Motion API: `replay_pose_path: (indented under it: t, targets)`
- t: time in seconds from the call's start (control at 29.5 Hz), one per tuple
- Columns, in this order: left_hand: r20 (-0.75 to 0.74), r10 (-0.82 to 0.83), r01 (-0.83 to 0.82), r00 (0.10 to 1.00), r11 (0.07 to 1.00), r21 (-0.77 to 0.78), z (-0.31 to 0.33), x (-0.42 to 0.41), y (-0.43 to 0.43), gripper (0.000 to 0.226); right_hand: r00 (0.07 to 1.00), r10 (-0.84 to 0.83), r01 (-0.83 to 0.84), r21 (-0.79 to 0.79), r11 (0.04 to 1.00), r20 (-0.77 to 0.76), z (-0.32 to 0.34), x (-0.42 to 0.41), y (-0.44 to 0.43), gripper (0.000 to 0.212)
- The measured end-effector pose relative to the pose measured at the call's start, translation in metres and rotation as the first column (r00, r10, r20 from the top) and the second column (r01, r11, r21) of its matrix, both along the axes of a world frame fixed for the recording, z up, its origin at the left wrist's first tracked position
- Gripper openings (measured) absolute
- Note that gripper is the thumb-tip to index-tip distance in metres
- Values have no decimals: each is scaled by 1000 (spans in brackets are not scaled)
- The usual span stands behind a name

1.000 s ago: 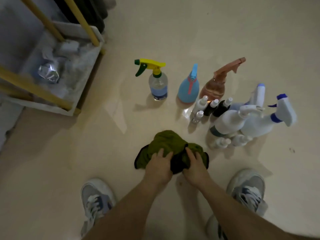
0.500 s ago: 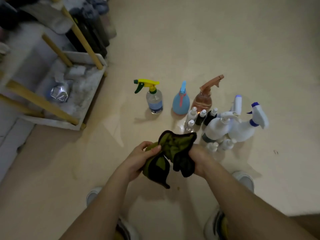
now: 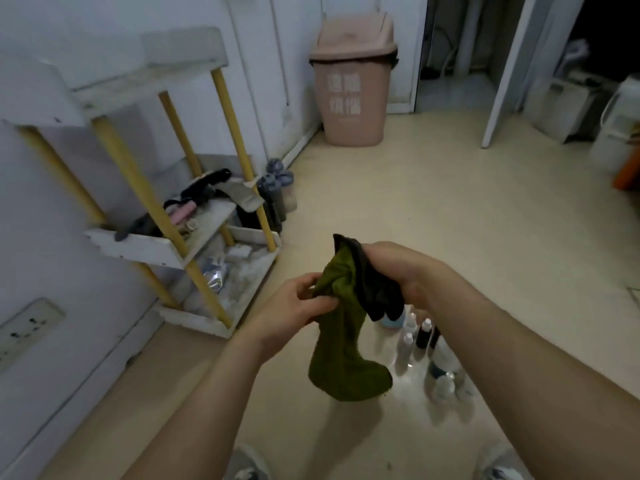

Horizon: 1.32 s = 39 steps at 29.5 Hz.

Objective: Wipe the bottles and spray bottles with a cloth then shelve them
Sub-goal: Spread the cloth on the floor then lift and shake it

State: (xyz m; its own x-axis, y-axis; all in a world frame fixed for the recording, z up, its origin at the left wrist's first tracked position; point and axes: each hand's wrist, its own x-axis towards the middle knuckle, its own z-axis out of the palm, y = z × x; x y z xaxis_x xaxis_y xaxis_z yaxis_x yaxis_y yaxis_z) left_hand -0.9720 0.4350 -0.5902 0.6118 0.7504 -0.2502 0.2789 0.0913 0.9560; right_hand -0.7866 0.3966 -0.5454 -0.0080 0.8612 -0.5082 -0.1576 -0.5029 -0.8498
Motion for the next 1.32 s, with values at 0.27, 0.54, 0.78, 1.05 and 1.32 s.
replay_pose_path:
  t: [0.27,0.54,0.78,1.05,1.32]
  targets:
    - [365,348,-391,864,919,49,107,-28,-19,22,933,-75,169,245,955,-352,47,-16,-19,40]
    - [357,344,-454,868,840,295,194,-56,-22,17,974,166,-74,478,875,-153,109,-75,-49,11]
    - [75,409,-395,910,906,-149,116,-125,-10,69,953,-299,295,406,865,-54,127,-85,1,15]
    - [370,642,-490,672,760,-427,56,-136,-2,38,961,-101,119,53,992,-258,50,-63,44,27]
    - [560,621,-480,548,782,-398,97,-116,30,40,948,24,-53,-82,995,-318,-32,-95,46,66]
